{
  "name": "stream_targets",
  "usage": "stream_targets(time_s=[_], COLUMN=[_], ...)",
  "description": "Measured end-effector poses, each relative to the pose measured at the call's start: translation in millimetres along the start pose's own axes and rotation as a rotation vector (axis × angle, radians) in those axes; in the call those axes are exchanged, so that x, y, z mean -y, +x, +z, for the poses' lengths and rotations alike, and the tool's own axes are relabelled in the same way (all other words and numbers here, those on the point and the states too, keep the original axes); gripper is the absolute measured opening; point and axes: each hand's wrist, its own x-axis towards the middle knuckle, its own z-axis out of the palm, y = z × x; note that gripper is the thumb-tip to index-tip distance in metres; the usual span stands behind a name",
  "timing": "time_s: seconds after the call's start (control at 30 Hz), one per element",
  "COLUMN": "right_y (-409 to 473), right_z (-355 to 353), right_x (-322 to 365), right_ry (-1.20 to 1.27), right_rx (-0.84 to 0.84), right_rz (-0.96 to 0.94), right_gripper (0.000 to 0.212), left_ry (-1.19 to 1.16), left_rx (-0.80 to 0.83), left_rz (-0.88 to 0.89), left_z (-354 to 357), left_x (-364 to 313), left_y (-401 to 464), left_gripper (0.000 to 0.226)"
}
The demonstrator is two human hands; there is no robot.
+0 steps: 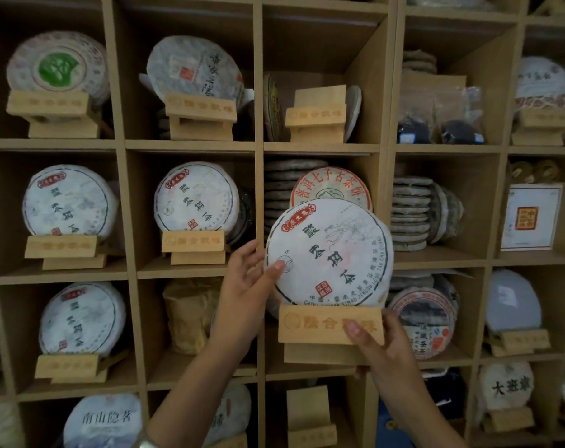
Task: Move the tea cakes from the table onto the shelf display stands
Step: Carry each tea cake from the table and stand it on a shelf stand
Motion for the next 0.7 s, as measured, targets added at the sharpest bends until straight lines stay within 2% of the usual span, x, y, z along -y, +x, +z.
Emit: stream_targets(time_s=[0.07, 0.3, 0.47, 0.57, 0.63, 0.7], right_y=[-1.6, -1.8, -7.2, -10.7, -11.3, -8.6], right_z=[1.3, -4.5, -5.7, -3.0, -0.4, 0.0], right_x=[-1.5, -8.3, -10.1, -11.1, -11.5, -10.7], right_ry=[-0.007, -0.033, -0.042, -0.034, -0.023, 0.011], right_rx=[0.003, 0.034, 0.026, 0.015, 0.015, 0.011], right_rz=[0.001, 0.02, 0.051, 0.052, 0.039, 0.043], right_gripper=[0.06, 0.065, 0.059, 0.06, 0.064, 0.063], left_ry=[-0.035, -0.135, -0.128, -0.076, 0.031, 0.097], left_rx=[0.025, 0.053, 0.12, 0.132, 0.106, 0.152], left_rz=[-0.015, -0.085, -0.213, -0.228, -0.217, -0.265], left_z=[7.2, 3.8, -2.7, -7.2, -11.7, -14.2], left_x=[6.4, 16.3, 19.4, 17.7, 15.7, 19.4], left_y=[-0.7, -1.5, -4.1, -9.9, -17.2, -29.0], left_gripper=[0.043, 0.061, 0.038, 0.037, 0.048, 0.073])
